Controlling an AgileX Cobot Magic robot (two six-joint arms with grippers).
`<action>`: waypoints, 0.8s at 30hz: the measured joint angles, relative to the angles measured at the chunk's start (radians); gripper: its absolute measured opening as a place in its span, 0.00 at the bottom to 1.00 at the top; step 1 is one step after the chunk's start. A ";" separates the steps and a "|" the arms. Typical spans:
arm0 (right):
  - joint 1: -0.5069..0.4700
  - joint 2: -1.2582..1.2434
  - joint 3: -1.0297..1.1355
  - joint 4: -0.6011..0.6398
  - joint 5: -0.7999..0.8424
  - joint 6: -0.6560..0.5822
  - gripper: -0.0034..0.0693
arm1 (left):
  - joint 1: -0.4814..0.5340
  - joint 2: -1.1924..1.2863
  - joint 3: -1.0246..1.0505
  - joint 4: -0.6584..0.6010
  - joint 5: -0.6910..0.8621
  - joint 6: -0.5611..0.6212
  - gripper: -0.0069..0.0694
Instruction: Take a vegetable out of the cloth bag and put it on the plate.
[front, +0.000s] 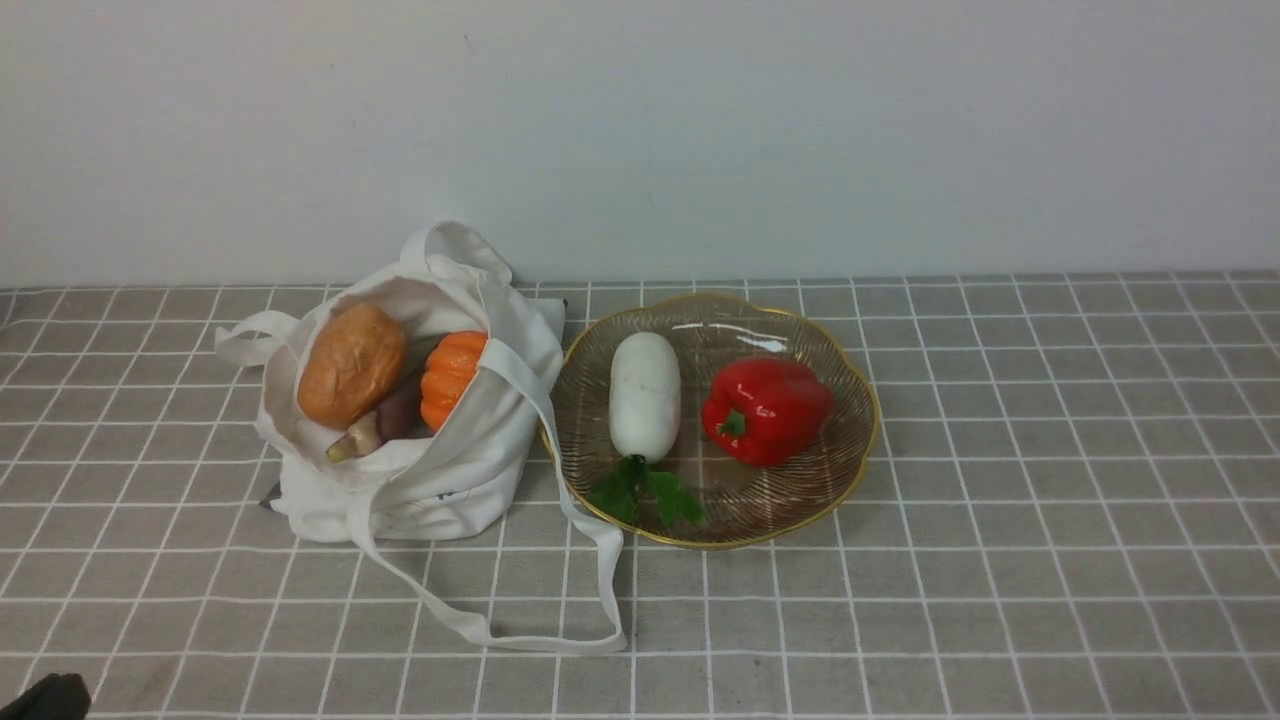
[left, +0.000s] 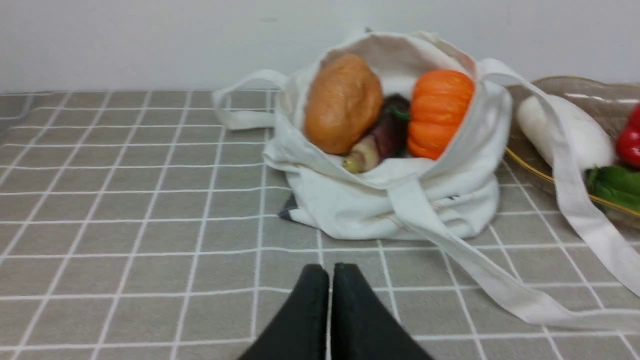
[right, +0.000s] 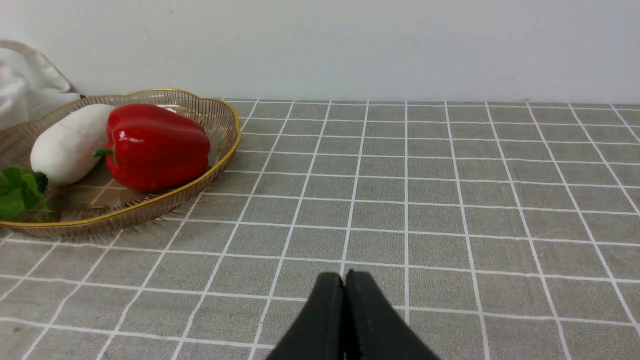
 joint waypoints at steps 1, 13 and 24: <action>0.000 0.000 0.000 0.000 0.000 0.000 0.03 | 0.013 -0.009 0.000 0.000 0.003 0.000 0.08; 0.000 0.000 0.000 0.000 0.000 0.000 0.03 | 0.028 -0.023 0.001 0.042 0.122 0.010 0.08; 0.000 0.000 0.000 0.000 0.000 0.000 0.03 | 0.028 -0.023 0.001 0.042 0.123 0.010 0.08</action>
